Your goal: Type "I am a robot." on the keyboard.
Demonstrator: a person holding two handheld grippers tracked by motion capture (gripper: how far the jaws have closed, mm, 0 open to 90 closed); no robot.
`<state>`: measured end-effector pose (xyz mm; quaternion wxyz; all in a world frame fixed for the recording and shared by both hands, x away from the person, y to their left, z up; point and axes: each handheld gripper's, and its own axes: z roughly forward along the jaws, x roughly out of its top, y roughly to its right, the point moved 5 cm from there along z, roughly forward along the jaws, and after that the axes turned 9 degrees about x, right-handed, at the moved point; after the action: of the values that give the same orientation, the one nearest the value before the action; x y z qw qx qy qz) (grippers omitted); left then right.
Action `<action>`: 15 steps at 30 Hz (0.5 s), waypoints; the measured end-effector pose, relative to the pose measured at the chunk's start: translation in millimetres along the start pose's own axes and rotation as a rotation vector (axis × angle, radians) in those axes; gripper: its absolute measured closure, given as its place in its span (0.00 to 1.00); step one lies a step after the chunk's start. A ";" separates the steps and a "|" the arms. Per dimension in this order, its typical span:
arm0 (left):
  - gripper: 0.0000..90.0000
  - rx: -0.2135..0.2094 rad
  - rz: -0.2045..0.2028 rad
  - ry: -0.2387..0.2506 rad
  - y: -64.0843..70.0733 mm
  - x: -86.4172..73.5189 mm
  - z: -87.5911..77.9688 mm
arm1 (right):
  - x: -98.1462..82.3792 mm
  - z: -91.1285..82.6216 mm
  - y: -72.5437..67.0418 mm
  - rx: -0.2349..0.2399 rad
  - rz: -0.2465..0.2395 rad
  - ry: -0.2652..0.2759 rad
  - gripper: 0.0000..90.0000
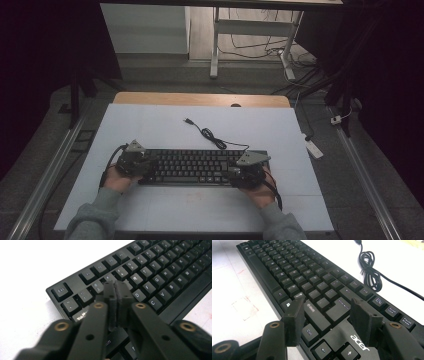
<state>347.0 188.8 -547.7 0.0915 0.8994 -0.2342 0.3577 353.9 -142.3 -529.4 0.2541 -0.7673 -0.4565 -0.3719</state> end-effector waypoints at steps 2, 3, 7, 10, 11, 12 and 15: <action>0.99 -0.001 0.010 -0.014 0.1 -1.4 1.5 | 0.0 0.0 0.0 0.000 0.000 -0.001 0.51; 0.99 0.000 0.014 -0.019 0.0 -2.0 2.4 | -0.1 0.0 0.0 0.000 0.002 -0.001 0.50; 0.99 0.000 0.017 -0.029 0.2 -3.3 3.7 | 0.1 -0.2 0.2 -0.001 -0.001 0.001 0.50; 0.99 0.000 0.016 -0.033 0.2 -4.0 4.3 | 0.1 -0.2 0.1 -0.001 0.000 0.002 0.50; 0.99 0.001 0.017 -0.036 0.3 -4.3 4.6 | 0.1 -0.2 0.1 -0.001 0.000 0.002 0.50; 0.99 0.002 0.018 -0.038 0.4 -4.5 4.9 | 0.1 -0.2 0.2 -0.002 0.000 0.002 0.50; 0.99 -0.002 0.020 -0.042 1.0 -5.0 5.4 | 0.1 -0.3 0.2 -0.003 0.000 0.001 0.50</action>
<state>346.6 187.9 -555.0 0.0838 0.9042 -0.2453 0.3395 354.0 -142.6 -529.1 0.2533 -0.7673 -0.4559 -0.3731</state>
